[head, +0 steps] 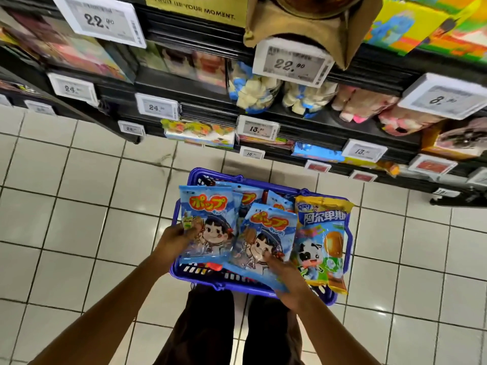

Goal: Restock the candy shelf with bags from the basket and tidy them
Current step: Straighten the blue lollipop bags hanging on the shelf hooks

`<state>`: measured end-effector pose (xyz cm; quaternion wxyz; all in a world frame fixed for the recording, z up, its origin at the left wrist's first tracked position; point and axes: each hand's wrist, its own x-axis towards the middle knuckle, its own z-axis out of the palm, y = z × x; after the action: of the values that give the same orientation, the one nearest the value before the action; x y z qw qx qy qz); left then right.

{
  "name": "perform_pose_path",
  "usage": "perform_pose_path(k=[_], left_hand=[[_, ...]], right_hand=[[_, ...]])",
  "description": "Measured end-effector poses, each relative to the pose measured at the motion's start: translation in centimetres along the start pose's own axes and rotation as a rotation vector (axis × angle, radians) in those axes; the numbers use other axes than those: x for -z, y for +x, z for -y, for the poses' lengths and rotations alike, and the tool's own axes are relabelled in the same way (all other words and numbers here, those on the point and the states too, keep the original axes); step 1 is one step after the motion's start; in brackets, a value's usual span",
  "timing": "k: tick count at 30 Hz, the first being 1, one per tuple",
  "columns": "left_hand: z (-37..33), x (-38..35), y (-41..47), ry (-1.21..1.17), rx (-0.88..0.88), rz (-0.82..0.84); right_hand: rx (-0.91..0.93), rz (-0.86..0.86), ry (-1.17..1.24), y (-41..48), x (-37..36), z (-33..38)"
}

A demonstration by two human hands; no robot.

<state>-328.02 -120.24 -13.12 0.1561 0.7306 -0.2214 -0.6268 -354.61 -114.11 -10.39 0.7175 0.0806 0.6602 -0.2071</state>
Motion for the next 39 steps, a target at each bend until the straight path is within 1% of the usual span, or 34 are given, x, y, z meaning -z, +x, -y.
perform_pose_path(k=[3,5,8,12,14,16,17,19,21,22,24,28,31,36,39], left_hand=[[-0.1,-0.7,-0.3,-0.214,0.03,0.08],[-0.4,-1.3,-0.8,-0.303,0.055,0.106],[-1.6,-1.8,-2.1,-0.321,0.067,0.157],[-4.9,-2.3,-5.3,-0.277,0.015,0.22],[-7.7,-2.6,-8.5,-0.249,-0.044,0.262],[-10.8,-3.2,-12.5,-0.182,-0.141,0.291],[-12.1,-3.7,-14.1,-0.159,-0.188,0.299],[-15.4,-5.2,-17.7,-0.158,-0.271,0.284],[-18.9,-7.1,-21.3,-0.138,-0.321,0.193],[-20.5,-7.8,-23.0,-0.139,-0.339,0.132],[-23.4,-9.0,-26.6,-0.157,-0.369,0.068],[-28.1,-11.3,-34.1,-0.164,-0.472,0.062],[-31.0,-12.4,-39.8,-0.227,-0.51,0.033],[-37.7,-13.0,-49.6,-0.288,-0.735,0.094],[-42.3,-12.3,-54.6,-0.306,-0.882,0.13]], right_hand=[[0.002,-0.013,0.038,-0.2,0.8,0.2],[0.013,0.026,0.07,-0.8,1.0,0.4],[0.086,0.096,0.056,-2.6,1.0,1.1],[0.185,0.173,0.08,-6.7,1.2,3.1],[0.29,0.113,-0.013,-9.9,0.9,4.8],[0.426,0.016,-0.116,-13.8,0.5,6.6],[0.478,-0.004,-0.147,-15.5,0.3,7.4],[0.528,0.014,-0.214,-19.5,0.3,8.8],[0.577,0.01,-0.279,-23.5,0.6,10.0],[0.611,0.016,-0.284,-25.1,1.0,10.5],[0.699,0.049,-0.295,-28.9,2.2,11.6],[0.899,0.064,-0.394,-36.7,5.5,13.9],[0.989,0.068,-0.455,-43.0,7.3,15.4],[1.171,0.096,-0.431,-52.4,7.9,19.8],[1.21,0.133,-0.296,-57.9,6.6,22.4]])
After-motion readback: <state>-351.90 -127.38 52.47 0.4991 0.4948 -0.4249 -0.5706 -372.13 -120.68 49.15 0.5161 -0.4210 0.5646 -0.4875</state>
